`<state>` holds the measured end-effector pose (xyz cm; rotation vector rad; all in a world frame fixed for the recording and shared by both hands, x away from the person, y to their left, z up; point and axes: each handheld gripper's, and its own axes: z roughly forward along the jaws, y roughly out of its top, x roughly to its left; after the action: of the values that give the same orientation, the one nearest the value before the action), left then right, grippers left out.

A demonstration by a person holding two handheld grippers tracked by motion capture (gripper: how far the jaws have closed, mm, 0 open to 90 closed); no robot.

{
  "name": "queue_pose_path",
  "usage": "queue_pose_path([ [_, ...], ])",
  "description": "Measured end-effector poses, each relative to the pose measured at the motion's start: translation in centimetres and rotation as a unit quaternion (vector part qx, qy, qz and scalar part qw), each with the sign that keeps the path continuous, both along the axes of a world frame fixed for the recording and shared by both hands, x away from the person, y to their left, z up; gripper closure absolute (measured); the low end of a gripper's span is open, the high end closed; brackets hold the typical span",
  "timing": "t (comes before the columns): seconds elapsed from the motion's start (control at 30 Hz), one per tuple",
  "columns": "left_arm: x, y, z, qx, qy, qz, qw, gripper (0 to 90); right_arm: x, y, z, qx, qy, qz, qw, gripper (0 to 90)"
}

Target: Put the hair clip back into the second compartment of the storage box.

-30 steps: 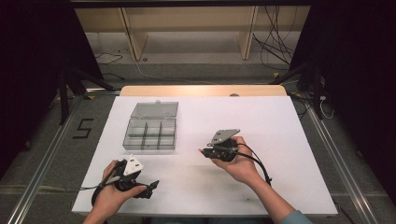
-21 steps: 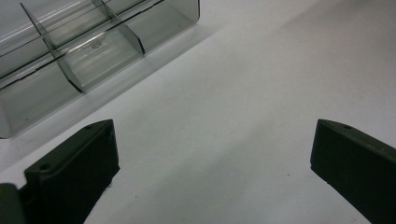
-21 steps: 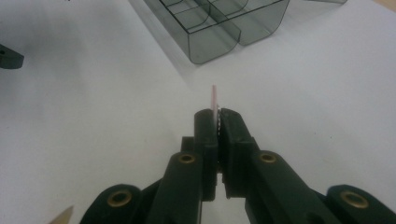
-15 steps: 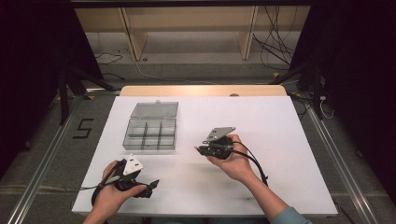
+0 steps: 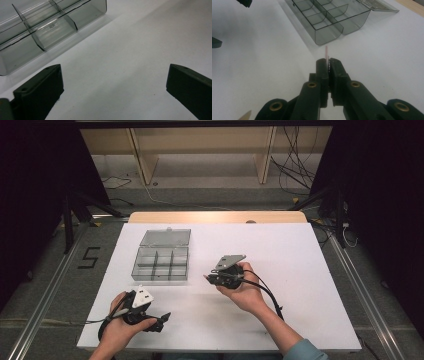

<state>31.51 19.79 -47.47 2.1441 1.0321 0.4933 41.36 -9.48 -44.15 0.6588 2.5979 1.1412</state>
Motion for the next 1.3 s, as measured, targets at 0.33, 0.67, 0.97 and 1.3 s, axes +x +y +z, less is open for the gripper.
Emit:
queue_pose_path([
  [0.33, 0.0, 0.0, 0.0, 0.0, -0.002, 0.0, 1.0, 0.4, 0.2, 0.8, 0.2, 0.002, -0.004, 0.001, 1.0, 86.7],
  [0.67, 0.0, 0.0, 0.0, -0.001, -0.002, -0.001, 1.0, 0.3, 0.5, 1.7, 0.2, 0.002, -0.007, 0.001, 1.0, 86.7],
  [0.97, 0.0, 0.0, 0.0, 0.0, -0.003, -0.004, 1.0, 0.5, 0.8, 2.2, 0.6, 0.007, -0.014, -0.003, 0.9999, 86.7],
  [1.3, 0.0, 0.0, 0.1, -0.001, -0.008, -0.003, 1.0, 0.6, 1.2, 3.0, 0.8, 0.005, -0.016, 0.0, 0.9999, 86.7],
])
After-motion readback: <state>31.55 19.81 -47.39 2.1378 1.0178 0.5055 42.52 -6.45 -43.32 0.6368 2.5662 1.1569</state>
